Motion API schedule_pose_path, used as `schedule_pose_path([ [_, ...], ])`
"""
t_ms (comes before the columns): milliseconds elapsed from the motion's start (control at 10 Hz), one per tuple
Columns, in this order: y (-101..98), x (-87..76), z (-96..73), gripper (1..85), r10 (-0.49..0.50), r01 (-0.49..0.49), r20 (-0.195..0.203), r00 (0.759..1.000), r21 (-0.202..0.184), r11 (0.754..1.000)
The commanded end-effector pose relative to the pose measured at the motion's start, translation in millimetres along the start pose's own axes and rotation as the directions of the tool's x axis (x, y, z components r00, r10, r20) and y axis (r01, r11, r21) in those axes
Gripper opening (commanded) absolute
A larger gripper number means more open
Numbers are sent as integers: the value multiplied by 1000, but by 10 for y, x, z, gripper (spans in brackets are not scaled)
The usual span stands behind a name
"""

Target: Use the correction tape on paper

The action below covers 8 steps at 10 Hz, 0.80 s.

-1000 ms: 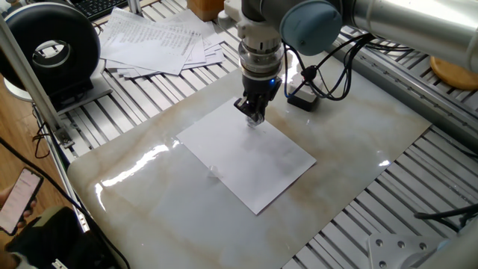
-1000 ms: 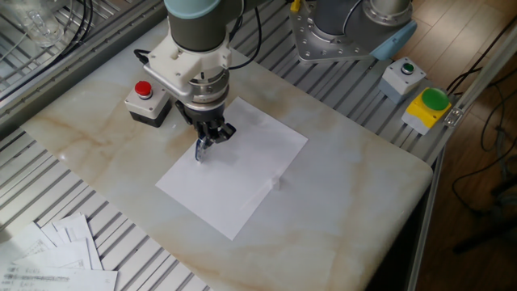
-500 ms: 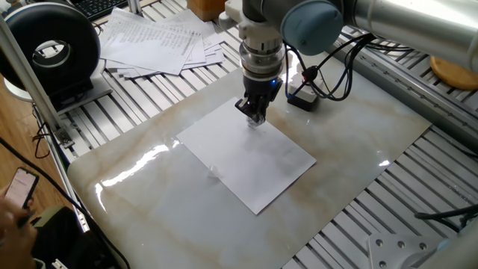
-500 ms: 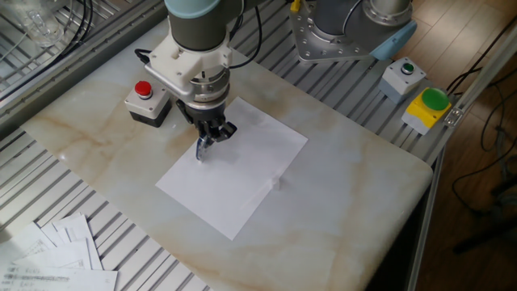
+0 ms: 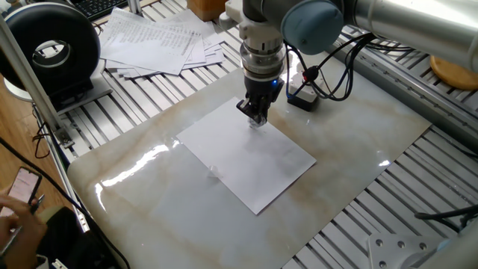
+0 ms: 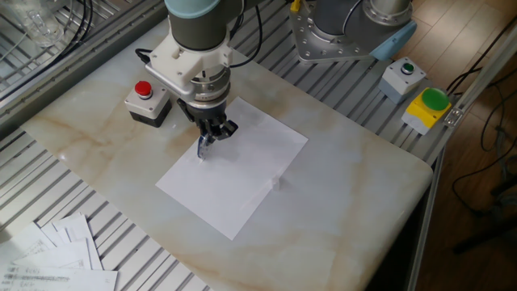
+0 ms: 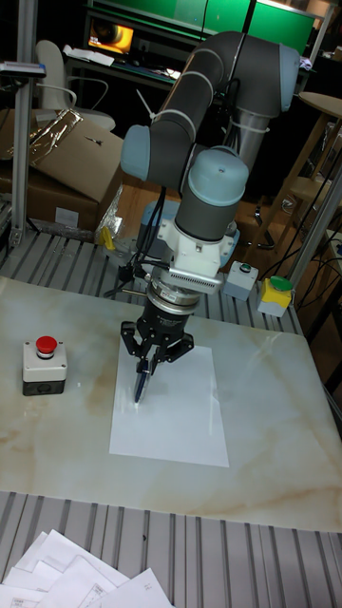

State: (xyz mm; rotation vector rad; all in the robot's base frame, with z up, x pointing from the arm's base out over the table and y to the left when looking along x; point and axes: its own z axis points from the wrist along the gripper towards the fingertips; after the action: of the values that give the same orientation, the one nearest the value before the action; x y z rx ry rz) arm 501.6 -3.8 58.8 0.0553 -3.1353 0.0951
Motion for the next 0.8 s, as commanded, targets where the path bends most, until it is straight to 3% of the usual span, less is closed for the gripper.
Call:
schedule_pose_path([
  [0,19,8,-10,10,7,-7,-2,1000,-13,1000],
  [700,7,56,-9,10,2,-3,-15,1000,-12,1000],
])
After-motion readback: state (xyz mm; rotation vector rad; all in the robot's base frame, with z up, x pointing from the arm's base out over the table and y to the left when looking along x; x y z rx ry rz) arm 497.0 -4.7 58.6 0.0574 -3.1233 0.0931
